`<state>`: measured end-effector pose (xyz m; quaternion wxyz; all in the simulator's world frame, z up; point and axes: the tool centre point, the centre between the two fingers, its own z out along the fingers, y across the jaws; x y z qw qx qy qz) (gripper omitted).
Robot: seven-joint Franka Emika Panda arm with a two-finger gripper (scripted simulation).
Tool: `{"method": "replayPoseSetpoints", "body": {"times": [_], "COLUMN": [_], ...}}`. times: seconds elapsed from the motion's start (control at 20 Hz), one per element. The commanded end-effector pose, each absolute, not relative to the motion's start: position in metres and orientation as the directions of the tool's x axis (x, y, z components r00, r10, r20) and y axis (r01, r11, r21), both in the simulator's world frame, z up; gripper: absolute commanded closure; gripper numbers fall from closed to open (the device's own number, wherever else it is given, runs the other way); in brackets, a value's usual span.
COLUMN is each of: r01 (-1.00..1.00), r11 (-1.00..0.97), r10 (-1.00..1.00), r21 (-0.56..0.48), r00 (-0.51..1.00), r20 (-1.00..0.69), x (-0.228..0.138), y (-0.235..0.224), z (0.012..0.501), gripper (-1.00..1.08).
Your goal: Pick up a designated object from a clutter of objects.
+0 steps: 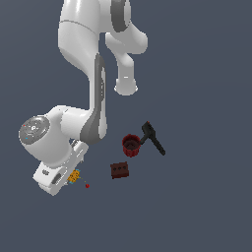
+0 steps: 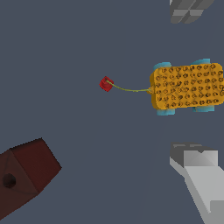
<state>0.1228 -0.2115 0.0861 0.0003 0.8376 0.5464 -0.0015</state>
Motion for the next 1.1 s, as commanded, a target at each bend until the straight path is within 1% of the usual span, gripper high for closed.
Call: {"method": "replayPoseSetpoints", "body": {"times": [0.0, 0.35, 0.7, 1.05], "r01": [0.928, 0.944, 0.944, 0.945], "r11": [-0.373, -0.33, -0.329, -0.327], "r10": [0.928, 0.944, 0.944, 0.945], "r21": [0.0, 0.0, -0.001, 0.0], "r00": [0.373, 0.33, 0.329, 0.327], "r20": [-0.002, 0.0, 0.0, 0.0], "x": [0.124, 0.124, 0.124, 0.123], "y": [-0.217, -0.226, -0.227, -0.226], "z": [0.079, 0.067, 0.062, 0.029], "gripper": [-0.92, -0.92, -0.92, -0.92]}}
